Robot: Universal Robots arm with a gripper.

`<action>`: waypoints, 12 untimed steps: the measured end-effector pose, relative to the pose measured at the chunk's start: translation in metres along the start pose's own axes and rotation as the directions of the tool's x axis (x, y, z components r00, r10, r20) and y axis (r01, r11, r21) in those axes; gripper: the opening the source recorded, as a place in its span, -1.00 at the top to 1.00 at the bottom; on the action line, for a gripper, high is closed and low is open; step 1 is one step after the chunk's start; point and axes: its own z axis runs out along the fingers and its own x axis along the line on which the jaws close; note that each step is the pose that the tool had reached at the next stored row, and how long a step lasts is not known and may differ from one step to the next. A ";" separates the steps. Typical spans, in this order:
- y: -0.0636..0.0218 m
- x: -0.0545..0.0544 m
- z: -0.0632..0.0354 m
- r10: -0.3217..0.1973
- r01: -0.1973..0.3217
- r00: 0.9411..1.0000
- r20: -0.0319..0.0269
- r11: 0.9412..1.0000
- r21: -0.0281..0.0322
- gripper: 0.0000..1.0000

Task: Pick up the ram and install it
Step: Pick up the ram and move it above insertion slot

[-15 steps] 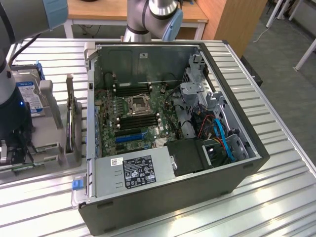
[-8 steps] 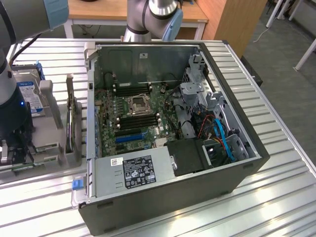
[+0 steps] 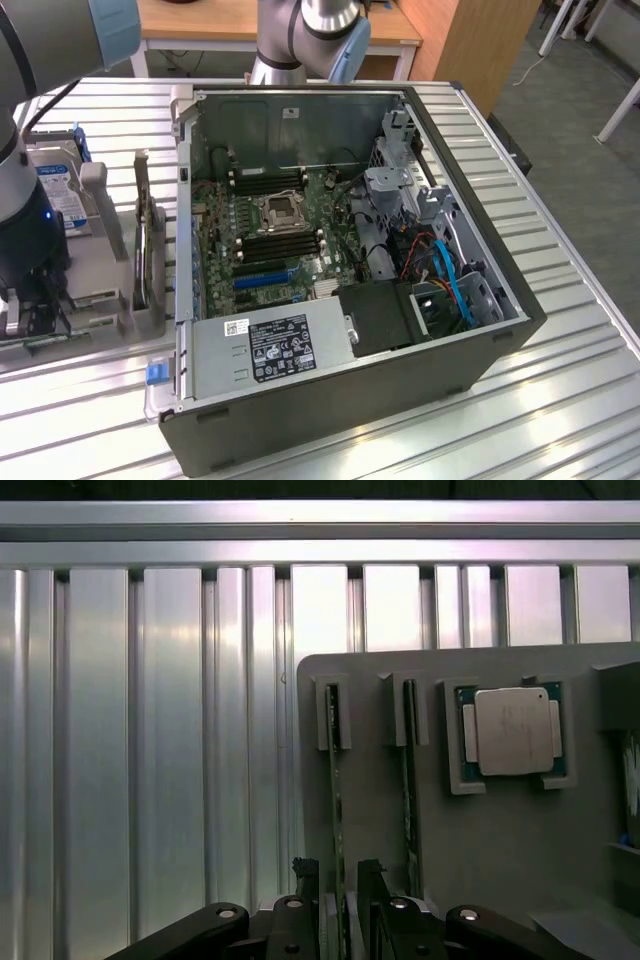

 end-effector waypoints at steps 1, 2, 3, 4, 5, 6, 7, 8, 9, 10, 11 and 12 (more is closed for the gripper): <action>-0.0001 0.000 0.0014 0.000 0.000 1.000 0.000 1.000 0.000 0.41; -0.0001 0.000 0.0028 0.000 0.000 1.000 0.000 1.000 0.000 0.41; -0.0002 0.000 0.0041 0.000 0.000 1.000 0.000 1.000 0.000 0.41; -0.0003 0.000 0.0054 0.000 0.000 1.000 0.000 1.000 0.000 0.41; -0.0003 0.000 0.0065 0.000 0.000 1.000 0.000 1.000 0.000 0.41; -0.0004 0.000 0.0076 0.000 0.000 1.000 0.000 1.000 0.000 0.41; -0.0004 0.000 0.0086 0.000 0.000 1.000 0.000 1.000 0.000 0.41; -0.0005 0.000 0.0096 0.000 0.000 1.000 0.000 1.000 0.000 0.41; -0.0005 0.000 0.0106 0.000 0.000 1.000 0.000 1.000 0.000 0.41; -0.0006 0.000 0.0114 0.000 0.000 1.000 0.000 1.000 0.000 0.41; -0.0006 0.000 0.0120 0.000 0.000 1.000 0.000 1.000 0.000 0.41; -0.0006 0.000 0.0124 0.000 0.000 1.000 0.000 1.000 0.000 0.41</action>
